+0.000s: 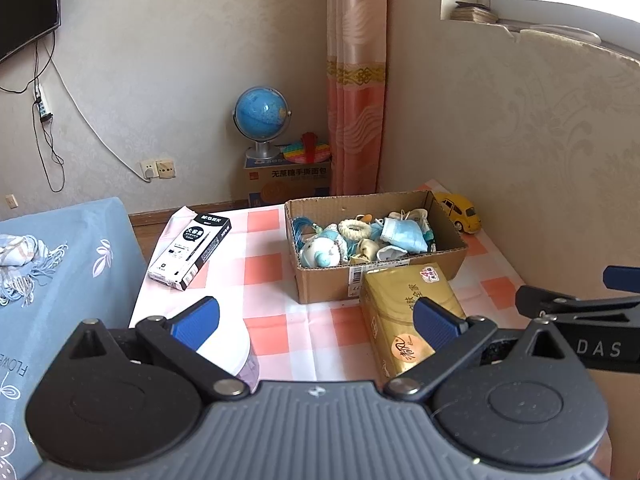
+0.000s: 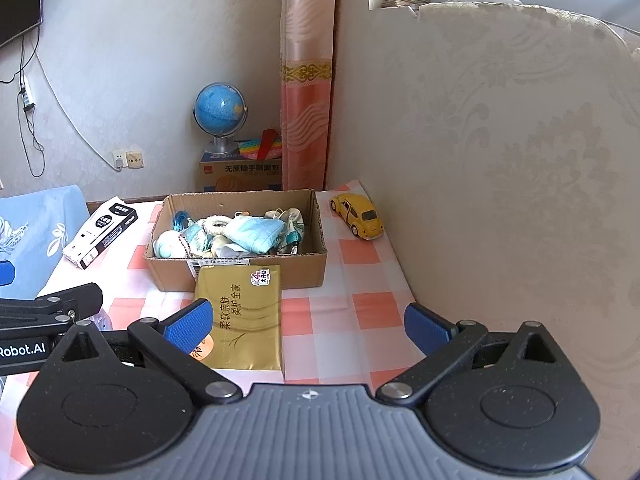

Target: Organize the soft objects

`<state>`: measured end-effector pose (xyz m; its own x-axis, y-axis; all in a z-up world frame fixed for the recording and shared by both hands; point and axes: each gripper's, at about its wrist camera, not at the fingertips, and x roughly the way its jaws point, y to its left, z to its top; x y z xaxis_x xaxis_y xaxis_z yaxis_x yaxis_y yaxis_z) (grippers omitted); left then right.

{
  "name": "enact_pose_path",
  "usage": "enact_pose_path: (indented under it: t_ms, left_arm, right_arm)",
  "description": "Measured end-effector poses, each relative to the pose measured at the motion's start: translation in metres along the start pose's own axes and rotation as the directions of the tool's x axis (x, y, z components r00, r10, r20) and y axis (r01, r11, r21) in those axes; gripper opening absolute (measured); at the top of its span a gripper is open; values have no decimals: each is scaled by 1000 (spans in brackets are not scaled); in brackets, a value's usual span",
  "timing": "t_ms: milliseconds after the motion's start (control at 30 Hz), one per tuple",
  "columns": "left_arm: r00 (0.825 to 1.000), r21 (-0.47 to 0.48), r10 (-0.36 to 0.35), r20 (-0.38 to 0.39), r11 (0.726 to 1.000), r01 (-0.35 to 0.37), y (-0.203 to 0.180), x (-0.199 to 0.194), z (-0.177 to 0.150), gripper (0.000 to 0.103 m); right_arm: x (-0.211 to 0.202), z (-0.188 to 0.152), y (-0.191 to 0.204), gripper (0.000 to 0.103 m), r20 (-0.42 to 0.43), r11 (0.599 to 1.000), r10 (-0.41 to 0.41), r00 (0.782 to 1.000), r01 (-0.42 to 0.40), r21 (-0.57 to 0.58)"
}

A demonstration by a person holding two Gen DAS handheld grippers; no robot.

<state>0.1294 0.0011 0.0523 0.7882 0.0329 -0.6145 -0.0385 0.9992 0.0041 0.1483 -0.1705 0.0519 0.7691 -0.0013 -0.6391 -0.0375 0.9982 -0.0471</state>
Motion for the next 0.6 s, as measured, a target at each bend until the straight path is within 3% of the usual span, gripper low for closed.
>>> enact_pose_path:
  t_ms: [600]
  left_arm:
    - [1000,-1,3,1,1000,-3,-1,-2,0,102]
  right_arm:
    - [-2,0,-1,103,3,1000,-3,1000,3,1]
